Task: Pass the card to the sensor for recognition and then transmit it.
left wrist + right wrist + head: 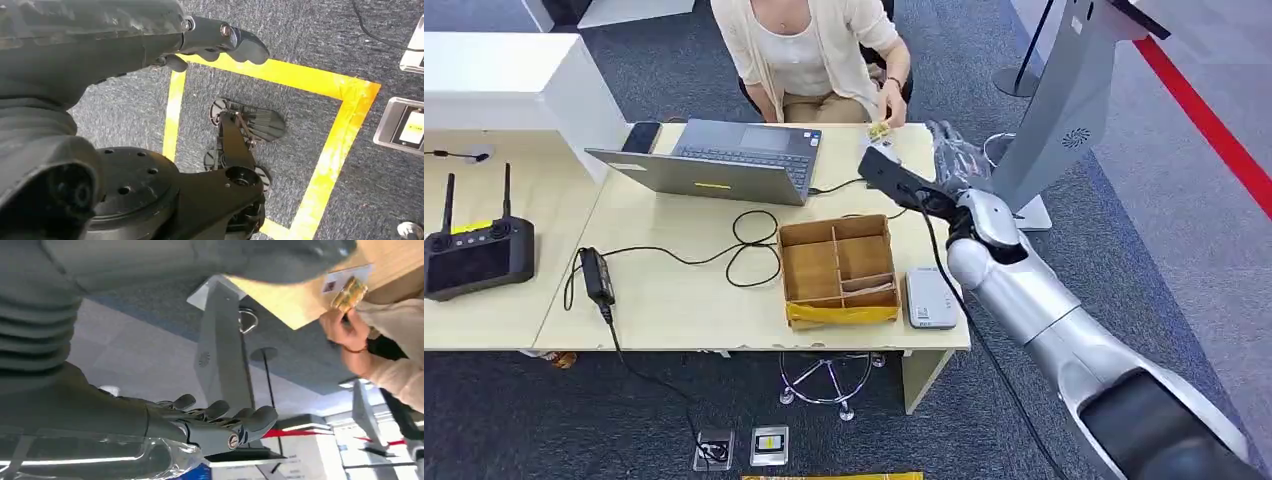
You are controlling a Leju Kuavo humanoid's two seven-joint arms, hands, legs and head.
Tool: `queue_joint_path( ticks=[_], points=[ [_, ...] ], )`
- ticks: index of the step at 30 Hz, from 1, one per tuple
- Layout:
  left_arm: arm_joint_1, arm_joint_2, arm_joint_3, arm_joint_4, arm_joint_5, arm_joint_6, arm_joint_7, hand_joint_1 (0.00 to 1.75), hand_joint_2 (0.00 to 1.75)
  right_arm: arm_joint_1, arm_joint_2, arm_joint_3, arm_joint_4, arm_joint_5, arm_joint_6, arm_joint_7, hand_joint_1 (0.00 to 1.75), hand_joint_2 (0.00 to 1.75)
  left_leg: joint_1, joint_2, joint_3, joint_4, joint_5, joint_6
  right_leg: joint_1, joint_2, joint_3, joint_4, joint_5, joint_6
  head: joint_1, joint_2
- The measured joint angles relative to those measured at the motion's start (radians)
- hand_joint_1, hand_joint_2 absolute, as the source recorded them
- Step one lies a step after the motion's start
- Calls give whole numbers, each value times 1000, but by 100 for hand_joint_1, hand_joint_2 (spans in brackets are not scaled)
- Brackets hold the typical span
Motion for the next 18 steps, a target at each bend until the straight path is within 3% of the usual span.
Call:
queue_joint_path(
  ticks=[9,13,15,18],
  points=[
    [5,0,0,0,0,0,0,0,0,0,-32,-8,23,0,-5,26,0,0,0,0,0,0,0,0,0,0,0,0,0,0,0,0],
    [6,0,0,0,2,3,0,0,0,7,-49,-24,28,13,-17,86,0,0,0,0,1,0,0,0,0,0,0,0,0,0,0,0],
    [10,-1,0,0,3,5,0,0,0,24,-85,-51,24,40,-17,140,0,0,0,-2,1,1,0,0,0,-3,0,-1,0,0,0,0],
    [18,-4,0,0,6,13,0,0,0,76,-147,-106,4,68,-16,166,0,0,0,-1,1,1,0,1,0,-3,1,-2,0,0,0,0]
  ],
)
